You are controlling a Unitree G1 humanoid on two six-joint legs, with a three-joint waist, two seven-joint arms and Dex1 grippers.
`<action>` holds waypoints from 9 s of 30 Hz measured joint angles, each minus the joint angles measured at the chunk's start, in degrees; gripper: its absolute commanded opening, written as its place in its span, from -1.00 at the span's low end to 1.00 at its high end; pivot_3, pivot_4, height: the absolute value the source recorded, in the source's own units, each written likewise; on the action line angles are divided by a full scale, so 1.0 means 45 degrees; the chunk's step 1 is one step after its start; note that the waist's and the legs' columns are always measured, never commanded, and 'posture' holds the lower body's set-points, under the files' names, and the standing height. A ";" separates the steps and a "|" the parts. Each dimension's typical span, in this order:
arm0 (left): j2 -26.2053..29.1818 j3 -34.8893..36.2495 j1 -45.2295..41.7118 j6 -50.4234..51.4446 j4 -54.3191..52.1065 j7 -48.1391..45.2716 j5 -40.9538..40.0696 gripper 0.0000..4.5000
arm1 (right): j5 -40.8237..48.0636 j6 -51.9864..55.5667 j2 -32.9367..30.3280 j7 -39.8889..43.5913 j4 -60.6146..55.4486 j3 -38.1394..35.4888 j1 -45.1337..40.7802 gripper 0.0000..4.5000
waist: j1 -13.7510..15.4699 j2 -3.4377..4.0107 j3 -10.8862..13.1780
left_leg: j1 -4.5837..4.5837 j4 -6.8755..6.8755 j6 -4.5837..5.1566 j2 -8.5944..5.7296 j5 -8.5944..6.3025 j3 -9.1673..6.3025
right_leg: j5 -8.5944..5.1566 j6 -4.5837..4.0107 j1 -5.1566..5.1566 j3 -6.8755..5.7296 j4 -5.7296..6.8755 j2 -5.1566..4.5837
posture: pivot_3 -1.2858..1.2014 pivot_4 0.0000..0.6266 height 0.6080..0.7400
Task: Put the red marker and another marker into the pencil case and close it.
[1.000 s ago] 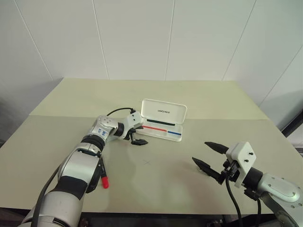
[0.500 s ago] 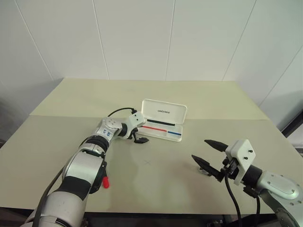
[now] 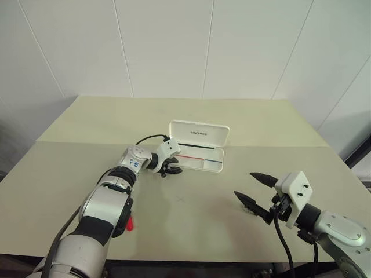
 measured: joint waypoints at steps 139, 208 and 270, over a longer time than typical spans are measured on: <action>-0.0547 0.5092 1.3031 1.6550 -2.5660 1.1035 -0.5537 0.99 | 0.0793 -0.3359 -0.1780 0.8734 0.8099 0.1401 -0.4036 1.00 | -0.0014 0.0008 0.0003 | 0.0032 0.0028 -0.0004 0.0010 -0.0001 0.0016 | -0.0004 -0.0018 0.0029 0.0018 -0.0014 -0.0002 | 0.03 -0.52 1.00; 0.1905 -0.3855 0.5265 0.6126 -1.5355 -0.1949 -0.4175 -0.74 | 0.0982 -0.3067 -0.1785 0.6070 0.4941 -0.0759 -0.0120 1.00 | 0.0013 0.0060 0.0027 | 0.0028 0.0019 0.0043 0.0010 -0.0050 0.0008 | 0.0032 0.0017 0.0140 -0.0004 -0.0213 -0.0008 | 0.03 -0.52 1.00; 0.4434 -0.0005 0.2885 0.0389 -0.2910 -0.0536 -0.2020 0.99 | 0.0836 -0.2806 -0.1786 0.6097 0.5529 -0.0349 -0.0993 1.00 | 0.0024 0.0064 0.0030 | 0.0035 0.0022 0.0049 0.0003 -0.0054 -0.0005 | 0.0017 0.0028 0.0124 -0.0013 -0.0128 -0.0012 | 0.03 -0.52 1.00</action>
